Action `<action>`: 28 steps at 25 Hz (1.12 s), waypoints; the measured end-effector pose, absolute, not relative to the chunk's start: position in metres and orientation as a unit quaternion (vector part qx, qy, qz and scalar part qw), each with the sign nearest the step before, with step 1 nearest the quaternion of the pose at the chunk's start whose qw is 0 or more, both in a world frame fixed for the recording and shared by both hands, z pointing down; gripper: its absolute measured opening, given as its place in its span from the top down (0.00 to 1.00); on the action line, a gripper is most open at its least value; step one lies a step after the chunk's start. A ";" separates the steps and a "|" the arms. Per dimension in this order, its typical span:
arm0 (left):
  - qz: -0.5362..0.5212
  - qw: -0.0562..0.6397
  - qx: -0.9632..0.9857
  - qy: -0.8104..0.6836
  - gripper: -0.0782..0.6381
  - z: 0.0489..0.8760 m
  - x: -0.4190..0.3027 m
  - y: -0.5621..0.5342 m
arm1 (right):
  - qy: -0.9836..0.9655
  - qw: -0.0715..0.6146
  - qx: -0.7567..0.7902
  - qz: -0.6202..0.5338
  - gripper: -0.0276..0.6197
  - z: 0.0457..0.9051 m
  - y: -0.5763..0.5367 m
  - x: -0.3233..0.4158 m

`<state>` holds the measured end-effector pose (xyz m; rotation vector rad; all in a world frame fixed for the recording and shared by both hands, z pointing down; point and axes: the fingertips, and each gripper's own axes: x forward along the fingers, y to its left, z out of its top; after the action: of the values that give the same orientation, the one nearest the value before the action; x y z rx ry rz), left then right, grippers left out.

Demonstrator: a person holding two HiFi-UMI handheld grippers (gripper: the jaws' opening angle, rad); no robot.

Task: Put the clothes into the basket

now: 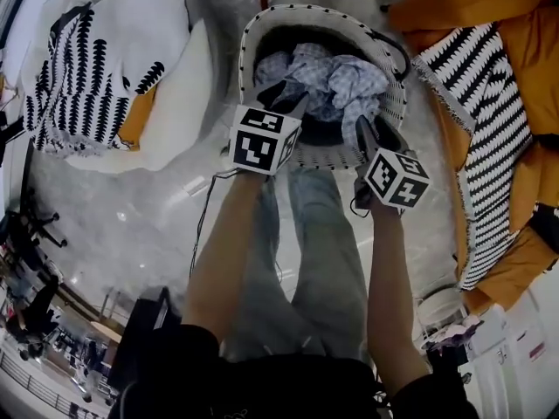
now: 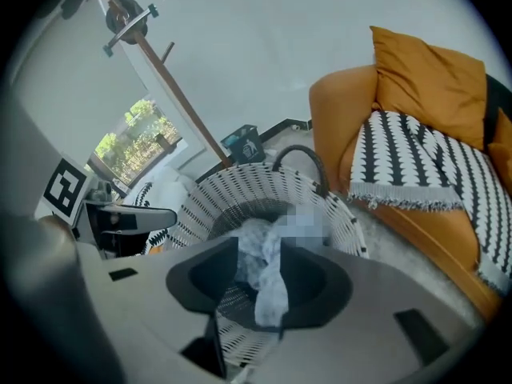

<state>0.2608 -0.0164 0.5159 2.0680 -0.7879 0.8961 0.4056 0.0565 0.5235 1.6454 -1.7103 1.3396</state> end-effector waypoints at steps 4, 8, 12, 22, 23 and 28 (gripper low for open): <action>0.311 0.373 0.809 -0.332 0.66 0.498 0.249 -0.031 | -0.623 0.201 0.594 0.468 0.76 0.513 0.044 0.404; 0.269 0.368 0.811 -0.368 0.84 0.467 0.228 -0.043 | -0.636 0.170 0.600 0.454 0.89 0.487 0.027 0.398; 0.221 0.368 0.809 -0.401 0.87 0.426 0.200 -0.052 | -0.674 0.116 0.579 0.444 0.92 0.444 0.003 0.375; 0.093 0.317 0.790 -0.517 0.88 0.270 0.094 -0.061 | -0.768 0.048 0.507 0.389 0.93 0.304 -0.047 0.281; 0.088 0.311 0.783 -0.531 0.88 0.253 0.078 -0.058 | -0.776 0.043 0.498 0.384 0.93 0.289 -0.050 0.268; 0.058 0.264 0.743 -0.612 0.88 0.181 0.005 -0.041 | -0.829 0.019 0.435 0.350 0.94 0.223 -0.073 0.196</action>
<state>0.0050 -0.0415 0.1810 2.0092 -1.6553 0.1557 0.1958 -0.0734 0.2230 1.3505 -2.5747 1.0870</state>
